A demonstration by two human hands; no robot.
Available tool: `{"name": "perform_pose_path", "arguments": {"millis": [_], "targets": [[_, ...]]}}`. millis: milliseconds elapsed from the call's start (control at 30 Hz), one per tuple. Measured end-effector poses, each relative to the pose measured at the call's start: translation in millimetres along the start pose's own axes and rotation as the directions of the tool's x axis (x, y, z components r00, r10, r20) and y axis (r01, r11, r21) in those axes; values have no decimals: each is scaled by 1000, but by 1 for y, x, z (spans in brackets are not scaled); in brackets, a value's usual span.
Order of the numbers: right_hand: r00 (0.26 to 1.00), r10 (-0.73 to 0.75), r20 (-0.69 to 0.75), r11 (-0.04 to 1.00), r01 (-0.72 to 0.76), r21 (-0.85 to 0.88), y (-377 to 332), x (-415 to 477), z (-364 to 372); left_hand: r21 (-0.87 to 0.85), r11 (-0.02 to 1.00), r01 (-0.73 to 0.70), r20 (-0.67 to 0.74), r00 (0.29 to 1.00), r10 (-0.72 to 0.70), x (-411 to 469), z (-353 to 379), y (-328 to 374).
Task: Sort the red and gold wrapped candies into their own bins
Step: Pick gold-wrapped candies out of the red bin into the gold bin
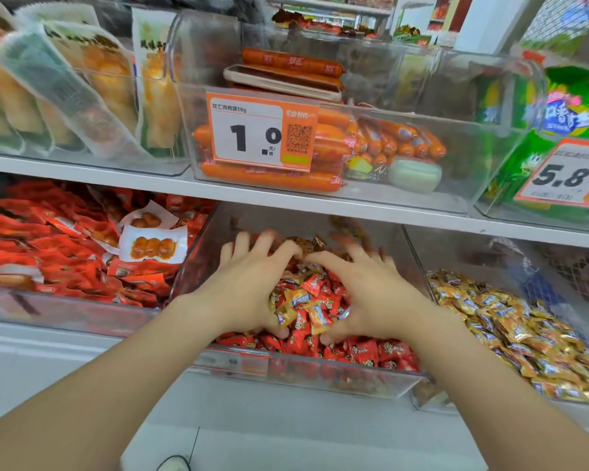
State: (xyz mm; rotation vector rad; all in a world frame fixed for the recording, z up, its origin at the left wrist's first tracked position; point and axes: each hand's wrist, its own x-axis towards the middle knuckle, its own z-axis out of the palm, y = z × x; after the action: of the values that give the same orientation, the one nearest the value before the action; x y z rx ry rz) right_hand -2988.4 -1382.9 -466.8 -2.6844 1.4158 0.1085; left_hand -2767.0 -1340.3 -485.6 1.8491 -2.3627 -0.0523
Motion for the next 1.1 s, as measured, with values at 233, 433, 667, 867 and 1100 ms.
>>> {"name": "perform_pose_path", "arguments": {"millis": [233, 433, 667, 867, 1100], "targets": [[988, -26, -152, 999, 29, 19, 7, -13, -4, -206, 969, -133, 23, 990, 141, -6, -1, -1], [995, 39, -86, 991, -28, 129, 27, -19, 2, -198, 965, -170, 24, 984, 178, -2, 7, -5], [980, 8, -201, 958, 50, 281, 35, -35, -1, -255, 956, -146, -12, 989, 148, 5, 6, -2], [970, 61, -235, 955, 11, 295, 35, -34, -6, -352, 934, -65, -28, 998, 58, 5, -3, 2], [958, -33, -284, 935, 131, 330, 19, -45, -13, -368, 927, -75, -3, 997, 79, -4, -10, -4]]}}
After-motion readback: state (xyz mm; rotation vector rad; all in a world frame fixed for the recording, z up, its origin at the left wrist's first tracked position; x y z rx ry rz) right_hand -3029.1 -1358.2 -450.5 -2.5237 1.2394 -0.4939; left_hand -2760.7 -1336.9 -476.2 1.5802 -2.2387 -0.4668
